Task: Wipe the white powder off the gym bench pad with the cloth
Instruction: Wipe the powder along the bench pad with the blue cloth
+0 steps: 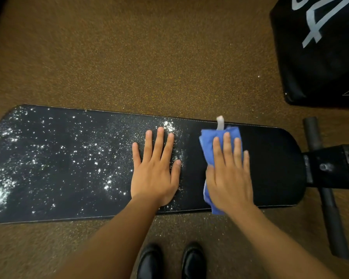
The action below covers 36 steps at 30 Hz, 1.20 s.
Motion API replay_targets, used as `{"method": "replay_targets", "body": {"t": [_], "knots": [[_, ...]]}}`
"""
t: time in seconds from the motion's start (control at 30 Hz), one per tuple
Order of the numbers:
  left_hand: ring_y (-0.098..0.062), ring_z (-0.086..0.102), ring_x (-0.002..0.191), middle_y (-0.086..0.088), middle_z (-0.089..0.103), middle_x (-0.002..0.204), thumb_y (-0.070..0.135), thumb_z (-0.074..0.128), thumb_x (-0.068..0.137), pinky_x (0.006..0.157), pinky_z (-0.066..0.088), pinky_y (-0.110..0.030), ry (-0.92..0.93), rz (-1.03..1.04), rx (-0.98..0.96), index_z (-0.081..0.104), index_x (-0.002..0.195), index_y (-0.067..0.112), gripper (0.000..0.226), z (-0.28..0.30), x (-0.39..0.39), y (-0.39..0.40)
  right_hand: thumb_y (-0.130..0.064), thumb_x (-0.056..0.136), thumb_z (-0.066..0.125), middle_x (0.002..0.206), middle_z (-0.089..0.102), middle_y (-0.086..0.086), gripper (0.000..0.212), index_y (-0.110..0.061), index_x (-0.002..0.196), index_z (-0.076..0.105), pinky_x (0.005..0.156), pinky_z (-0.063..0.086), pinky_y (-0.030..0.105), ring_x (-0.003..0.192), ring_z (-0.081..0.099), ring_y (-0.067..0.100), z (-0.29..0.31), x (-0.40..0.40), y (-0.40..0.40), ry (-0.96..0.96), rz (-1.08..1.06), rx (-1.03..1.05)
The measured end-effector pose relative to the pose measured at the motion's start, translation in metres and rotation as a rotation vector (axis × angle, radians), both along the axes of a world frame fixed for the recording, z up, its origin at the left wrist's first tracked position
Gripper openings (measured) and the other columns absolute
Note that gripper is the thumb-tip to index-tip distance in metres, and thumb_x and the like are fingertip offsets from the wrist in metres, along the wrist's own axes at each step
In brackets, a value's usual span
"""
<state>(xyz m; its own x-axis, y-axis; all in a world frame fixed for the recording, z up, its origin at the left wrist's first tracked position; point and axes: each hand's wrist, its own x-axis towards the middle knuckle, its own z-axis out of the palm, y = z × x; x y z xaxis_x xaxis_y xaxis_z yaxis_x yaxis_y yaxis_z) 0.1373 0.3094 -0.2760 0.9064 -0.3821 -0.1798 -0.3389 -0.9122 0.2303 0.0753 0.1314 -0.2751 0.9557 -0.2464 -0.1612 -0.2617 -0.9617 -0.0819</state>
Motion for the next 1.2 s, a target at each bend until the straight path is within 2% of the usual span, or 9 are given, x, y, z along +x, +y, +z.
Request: {"method": "replay_targets", "body": {"t": [0.1,0.23,0.4,0.5,0.63,0.77,1.0,1.13,1.2], "knots": [[-0.021,-0.022,0.148,0.002,-0.016,0.163,0.052,0.01,0.098,0.119,-0.009,-0.054,-0.002,0.004,0.0,-0.006,0.156,0.026,0.065,0.0,0.0,0.0,-0.037,0.09,0.016,0.164,0.005,0.016,0.071,-0.009,0.156,0.014,0.119,0.009,0.056,0.15,0.001,0.037,0.003,0.048,0.013,-0.016,-0.118,0.035],[-0.021,-0.02,0.148,0.002,-0.013,0.163,0.052,0.008,0.097,0.118,-0.01,-0.052,-0.008,0.001,-0.005,-0.003,0.156,0.026,0.065,0.0,0.0,0.0,-0.037,0.093,0.016,0.164,-0.003,0.014,0.069,-0.011,0.156,0.005,0.121,0.004,0.054,0.15,-0.006,0.035,0.004,0.052,0.046,-0.007,-0.01,0.057],[-0.02,-0.022,0.148,0.002,-0.015,0.163,0.049,0.009,0.098,0.119,-0.008,-0.053,-0.005,-0.009,-0.009,-0.003,0.156,0.024,0.065,-0.001,0.0,0.001,-0.035,0.095,0.026,0.163,0.009,0.011,0.065,-0.013,0.156,0.015,0.118,0.015,0.054,0.15,0.007,0.034,0.005,-0.019,0.04,-0.012,0.179,0.055],[-0.02,-0.023,0.147,0.003,-0.017,0.163,0.05,0.008,0.098,0.119,-0.01,-0.053,0.0,-0.004,-0.003,-0.005,0.156,0.025,0.065,0.0,0.0,0.002,-0.037,0.093,0.025,0.163,0.01,0.009,0.067,-0.014,0.155,0.015,0.117,0.019,0.057,0.149,0.009,0.033,0.004,-0.018,0.004,0.013,0.095,0.006],[-0.02,-0.025,0.147,0.004,-0.019,0.162,0.05,0.009,0.098,0.118,-0.01,-0.053,0.001,-0.001,-0.001,-0.006,0.156,0.025,0.065,0.001,-0.001,0.0,-0.036,0.092,0.019,0.164,0.002,0.011,0.07,-0.012,0.156,0.009,0.12,0.006,0.055,0.15,-0.002,0.034,0.006,0.043,-0.005,0.025,-0.104,0.035],[-0.019,-0.025,0.147,0.004,-0.017,0.162,0.05,0.008,0.097,0.118,-0.012,-0.051,-0.005,0.003,0.003,-0.003,0.157,0.025,0.065,0.0,0.0,0.0,-0.036,0.096,0.02,0.164,-0.007,0.009,0.068,-0.013,0.157,0.001,0.121,-0.002,0.052,0.15,-0.01,0.032,0.007,0.074,0.027,0.022,-0.045,0.085],[-0.02,-0.021,0.148,0.003,-0.013,0.163,0.048,0.012,0.097,0.119,-0.007,-0.053,-0.002,-0.008,-0.005,-0.001,0.157,0.024,0.065,0.001,0.0,0.001,-0.045,0.101,0.012,0.164,0.003,0.008,0.064,-0.013,0.156,0.01,0.119,0.007,0.052,0.151,-0.002,0.028,0.006,-0.027,0.039,-0.005,0.189,0.124],[-0.019,-0.024,0.147,0.004,-0.017,0.163,0.05,0.013,0.099,0.119,-0.009,-0.052,-0.002,-0.004,0.003,-0.004,0.156,0.025,0.065,0.001,0.0,0.001,-0.042,0.101,0.013,0.164,0.007,0.008,0.062,-0.012,0.156,0.015,0.118,0.015,0.056,0.15,0.005,0.031,0.002,-0.019,0.0,0.025,0.034,0.031],[-0.018,-0.024,0.147,0.004,-0.017,0.163,0.05,0.013,0.098,0.119,-0.009,-0.052,-0.004,0.001,0.001,-0.004,0.156,0.026,0.065,0.001,0.0,0.001,-0.041,0.096,0.011,0.164,0.003,0.011,0.068,-0.01,0.156,0.012,0.12,0.01,0.055,0.15,0.0,0.034,0.002,0.019,-0.002,0.009,-0.072,0.044]]}}
